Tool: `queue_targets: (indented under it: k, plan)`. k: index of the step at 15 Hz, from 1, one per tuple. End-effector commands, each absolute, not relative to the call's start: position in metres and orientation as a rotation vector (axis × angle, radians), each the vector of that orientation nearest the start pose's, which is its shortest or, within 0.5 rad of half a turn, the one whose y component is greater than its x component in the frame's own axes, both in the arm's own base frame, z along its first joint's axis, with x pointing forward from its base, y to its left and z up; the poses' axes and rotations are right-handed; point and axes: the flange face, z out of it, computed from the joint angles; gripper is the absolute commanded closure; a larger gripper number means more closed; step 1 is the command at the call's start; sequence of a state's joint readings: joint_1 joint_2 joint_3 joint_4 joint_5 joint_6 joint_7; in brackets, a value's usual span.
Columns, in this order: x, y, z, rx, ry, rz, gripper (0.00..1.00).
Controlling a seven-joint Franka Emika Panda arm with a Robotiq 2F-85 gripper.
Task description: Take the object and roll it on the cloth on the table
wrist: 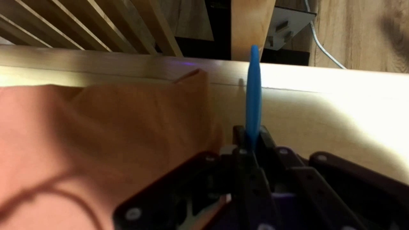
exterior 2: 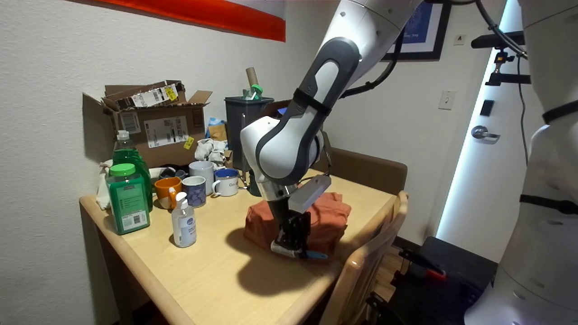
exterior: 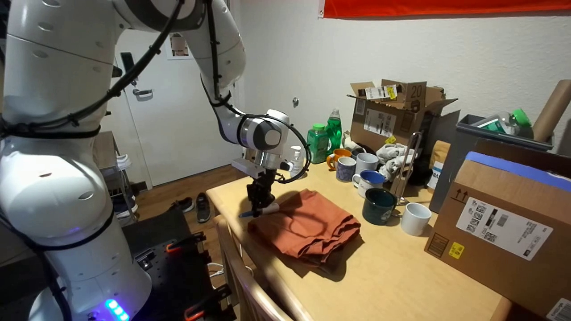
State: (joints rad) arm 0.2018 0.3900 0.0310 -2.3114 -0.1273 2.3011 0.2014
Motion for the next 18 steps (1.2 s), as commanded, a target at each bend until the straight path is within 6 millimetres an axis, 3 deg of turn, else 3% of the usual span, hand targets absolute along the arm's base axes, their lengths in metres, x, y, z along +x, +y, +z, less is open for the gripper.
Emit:
queue_targets:
  k: [1,11,15,18]
  plan:
    - [0.448,0.107,0.163,-3.246,-0.188,0.597,0.97]
    - [0.399,0.064,0.192,-3.25,0.145,0.443,0.97]
    - [0.402,0.035,0.197,-3.238,0.236,0.396,0.97]
    - [0.417,0.016,0.19,-3.215,0.251,0.437,0.97]
